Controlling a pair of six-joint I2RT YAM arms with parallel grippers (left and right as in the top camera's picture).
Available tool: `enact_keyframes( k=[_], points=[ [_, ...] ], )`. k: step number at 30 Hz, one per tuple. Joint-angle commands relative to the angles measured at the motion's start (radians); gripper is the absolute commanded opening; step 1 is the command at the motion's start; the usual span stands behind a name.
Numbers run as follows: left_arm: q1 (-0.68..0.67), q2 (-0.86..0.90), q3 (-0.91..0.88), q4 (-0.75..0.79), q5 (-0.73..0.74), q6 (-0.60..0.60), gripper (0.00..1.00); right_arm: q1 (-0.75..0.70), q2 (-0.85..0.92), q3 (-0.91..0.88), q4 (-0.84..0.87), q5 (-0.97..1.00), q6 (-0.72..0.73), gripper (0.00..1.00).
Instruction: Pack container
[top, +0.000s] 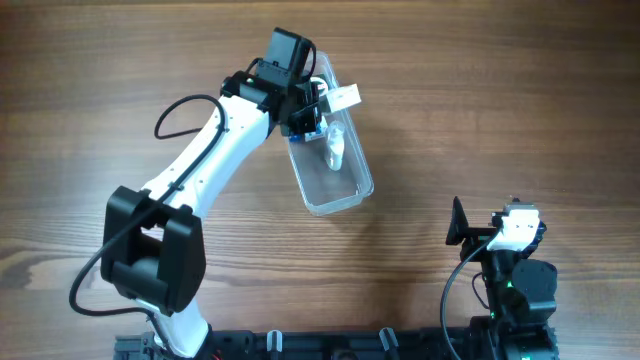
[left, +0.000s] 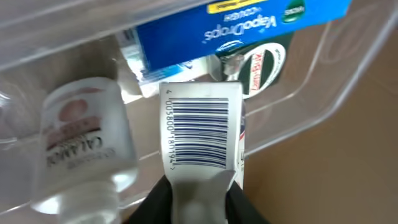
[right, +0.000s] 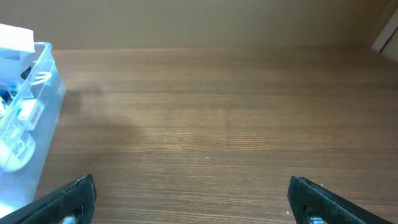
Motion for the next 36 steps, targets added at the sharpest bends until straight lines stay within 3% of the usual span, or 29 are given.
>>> enact_keyframes(
  k=[1, 9, 21, 31, 36],
  points=[
    [0.013, 0.000, 0.015, 0.016, 0.005, -0.157, 0.17, -0.006, -0.011, -0.004, 0.005, -0.006, -0.012, 1.00],
    [0.034, -0.059, 0.015, 0.015, 0.006, -0.141, 0.15, -0.006, -0.011, -0.004, 0.005, -0.006, -0.012, 1.00],
    [0.066, -0.130, 0.072, -0.035, 0.086, 0.248, 0.15, -0.006, -0.008, -0.004, 0.005, -0.006, -0.012, 1.00],
    [0.068, -0.130, 0.188, -0.443, 0.153, 0.434, 0.15, -0.006, -0.008, -0.004, 0.005, -0.005, -0.012, 1.00],
    [0.068, -0.130, 0.212, -0.554, 0.164, 0.560, 0.12, -0.006, -0.008, -0.004, 0.005, -0.006, -0.012, 1.00]
  ],
)
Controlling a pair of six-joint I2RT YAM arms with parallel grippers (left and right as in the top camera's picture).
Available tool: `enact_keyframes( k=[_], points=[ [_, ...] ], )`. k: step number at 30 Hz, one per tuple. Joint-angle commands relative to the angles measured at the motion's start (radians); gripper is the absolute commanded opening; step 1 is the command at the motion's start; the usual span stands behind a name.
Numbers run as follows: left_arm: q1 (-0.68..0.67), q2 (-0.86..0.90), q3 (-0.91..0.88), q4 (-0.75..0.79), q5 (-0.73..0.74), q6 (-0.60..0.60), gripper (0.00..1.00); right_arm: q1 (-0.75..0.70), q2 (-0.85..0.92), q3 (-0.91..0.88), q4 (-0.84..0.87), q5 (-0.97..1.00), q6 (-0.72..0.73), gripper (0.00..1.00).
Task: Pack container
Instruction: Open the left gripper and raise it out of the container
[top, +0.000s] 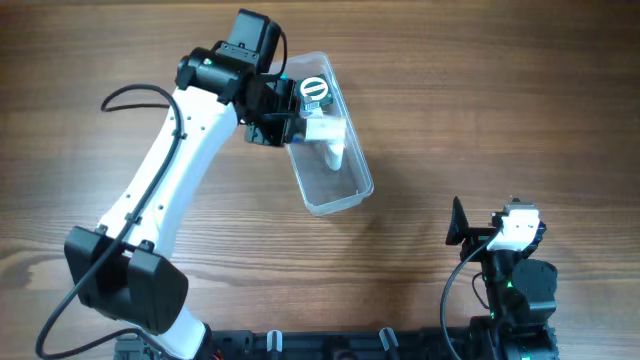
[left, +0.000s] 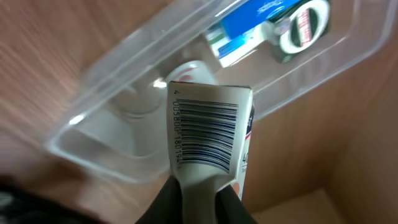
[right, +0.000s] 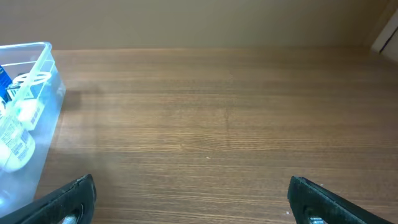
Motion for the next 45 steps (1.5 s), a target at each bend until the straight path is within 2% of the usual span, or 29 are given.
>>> enact_keyframes(
  k=[1, 7, 10, 15, 24, 29, 33, 39, 45],
  points=[
    [0.005, -0.024, 0.035, -0.043, 0.026, 0.181, 0.11, -0.006, -0.008, -0.004, 0.005, -0.006, -0.012, 1.00],
    [-0.012, -0.019, 0.036, -0.072, 0.013, 0.390, 0.12, -0.006, -0.008, -0.004, 0.005, -0.006, -0.012, 1.00],
    [-0.033, -0.009, 0.036, -0.086, -0.037, 0.494, 0.13, -0.006, -0.008, -0.004, 0.005, -0.006, -0.012, 1.00],
    [-0.066, 0.024, 0.036, -0.146, -0.147, 0.600, 0.13, -0.006, -0.008, -0.004, 0.005, -0.006, -0.012, 1.00],
    [-0.106, 0.089, 0.036, -0.213, -0.390, 0.617, 0.12, -0.006, -0.008, -0.004, 0.005, -0.006, -0.012, 1.00],
    [-0.123, 0.099, 0.036, -0.202, -0.407, 0.624, 0.08, -0.006, -0.008, -0.004, 0.005, -0.006, -0.012, 1.00],
    [-0.141, 0.102, 0.037, -0.183, -0.449, 0.640, 0.09, -0.006, -0.008, -0.004, 0.005, -0.006, -0.012, 1.00],
    [-0.173, 0.146, 0.037, -0.171, -0.517, 0.640, 0.21, -0.006, -0.008, -0.004, 0.005, -0.006, -0.012, 1.00],
    [-0.191, 0.212, 0.037, -0.161, -0.521, 0.640, 0.27, -0.006, -0.008, -0.004, 0.005, -0.006, -0.012, 1.00]
  ],
)
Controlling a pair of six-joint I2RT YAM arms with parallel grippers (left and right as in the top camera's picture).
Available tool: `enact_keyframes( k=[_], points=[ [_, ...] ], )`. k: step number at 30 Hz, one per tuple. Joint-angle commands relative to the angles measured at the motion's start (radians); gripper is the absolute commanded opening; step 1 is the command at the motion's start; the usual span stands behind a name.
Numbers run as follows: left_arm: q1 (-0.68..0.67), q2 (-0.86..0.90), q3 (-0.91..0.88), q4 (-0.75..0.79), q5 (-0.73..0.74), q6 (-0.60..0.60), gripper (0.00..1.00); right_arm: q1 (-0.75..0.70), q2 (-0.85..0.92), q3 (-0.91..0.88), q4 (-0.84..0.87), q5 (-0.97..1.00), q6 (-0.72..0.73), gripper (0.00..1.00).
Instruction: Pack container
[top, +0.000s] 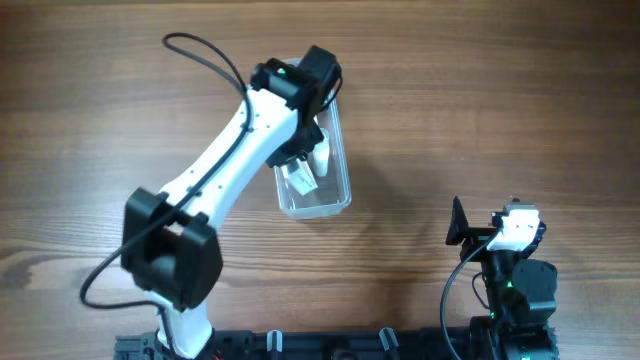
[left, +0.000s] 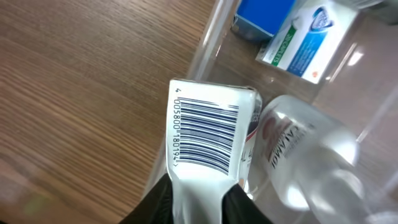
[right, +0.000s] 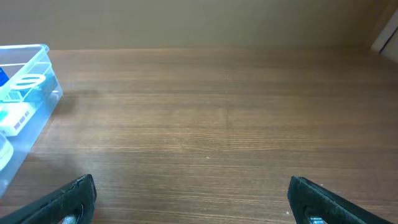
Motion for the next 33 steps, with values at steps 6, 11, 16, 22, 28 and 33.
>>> enact_keyframes(
  k=[6, 11, 16, 22, 28, 33],
  points=[
    [-0.014, 0.068, 0.014, 0.004, -0.046, 0.005, 0.42, -0.006, -0.008, -0.004, 0.005, -0.006, -0.012, 1.00],
    [-0.014, 0.068, 0.014, 0.006, -0.045, 0.005, 0.51, -0.006, -0.008, -0.004, 0.005, -0.006, -0.012, 1.00],
    [-0.014, 0.067, 0.014, 0.024, -0.042, 0.001, 0.57, -0.006, -0.008, -0.004, 0.005, -0.006, -0.012, 1.00],
    [0.001, 0.006, 0.031, 0.060, -0.040, -0.027, 0.64, -0.006, -0.008, -0.004, 0.005, -0.006, -0.012, 1.00],
    [0.070, -0.111, 0.033, 0.113, -0.040, -0.128, 0.64, -0.006, -0.008, -0.004, 0.005, -0.006, -0.012, 1.00],
    [0.145, -0.212, 0.033, 0.261, -0.040, -0.131, 1.00, -0.006, -0.008, -0.004, 0.005, -0.006, -0.012, 1.00]
  ],
)
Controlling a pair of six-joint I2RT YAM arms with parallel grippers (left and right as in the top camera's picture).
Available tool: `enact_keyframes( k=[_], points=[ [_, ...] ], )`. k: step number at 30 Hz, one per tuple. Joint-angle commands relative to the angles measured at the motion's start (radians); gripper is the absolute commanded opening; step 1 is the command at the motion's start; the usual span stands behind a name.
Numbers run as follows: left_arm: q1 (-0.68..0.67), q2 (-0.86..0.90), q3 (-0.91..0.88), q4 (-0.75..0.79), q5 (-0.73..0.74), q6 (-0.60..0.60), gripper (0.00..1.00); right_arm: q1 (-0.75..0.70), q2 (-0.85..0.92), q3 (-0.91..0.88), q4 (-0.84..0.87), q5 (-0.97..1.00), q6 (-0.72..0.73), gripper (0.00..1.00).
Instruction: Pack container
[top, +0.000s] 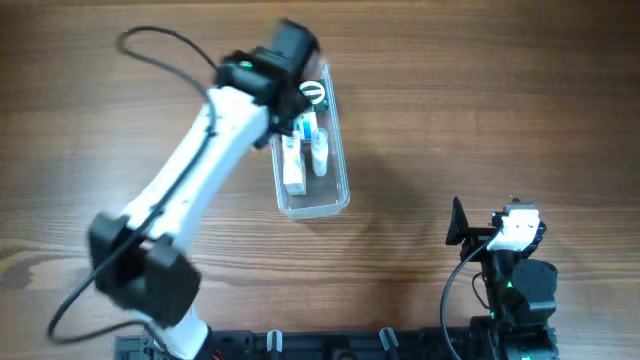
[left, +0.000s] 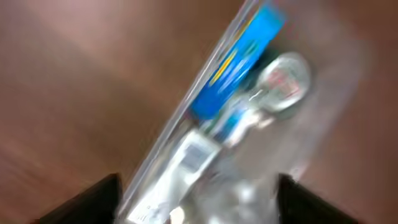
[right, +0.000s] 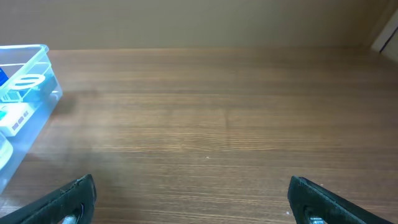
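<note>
The clear plastic container (top: 336, 190) lies mid-table. Inside it are a white barcoded box (top: 293, 168), a white bottle (top: 319, 155), a blue box (left: 239, 56) and a round green-and-white lid (top: 313, 92). My left gripper (top: 297, 85) hovers over the container's far end, open and holding nothing; its view is blurred, with the left gripper (left: 199, 202) showing its fingers wide apart above the container wall (left: 186, 112). My right gripper (right: 193, 208) is open over bare wood at the near right, well away from the container (right: 37, 93).
The wooden table (top: 480, 100) surrounds the container. The right arm's base (top: 510, 270) sits at the near right edge. The left arm's cable (top: 160, 35) loops over the far left of the table.
My left gripper has let go of the white barcoded box, which now lies in the container beside the bottle. The gripper is open and farther up the container. The right arm has not moved.
My left gripper held the barcoded box over the container's far end, then beside its left wall. Later the container stood straighter and the held box was at its near end by the bottle. Now the box lies inside and the gripper is open.
</note>
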Motion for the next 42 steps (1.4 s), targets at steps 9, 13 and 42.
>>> enact_keyframes(
  k=[9, 13, 42],
  points=[
    [0.168, -0.164, 0.024, 0.263, -0.159, -0.034, 1.00, -0.006, -0.008, -0.004, 0.005, -0.006, -0.012, 0.99],
    [0.190, -0.182, 0.024, 0.249, -0.260, -0.034, 1.00, -0.006, -0.008, -0.004, 0.005, -0.006, -0.013, 1.00],
    [0.446, -0.864, -0.763, 0.753, 0.060, 0.652, 1.00, -0.006, -0.008, -0.004, 0.005, -0.006, -0.012, 1.00]
  ],
)
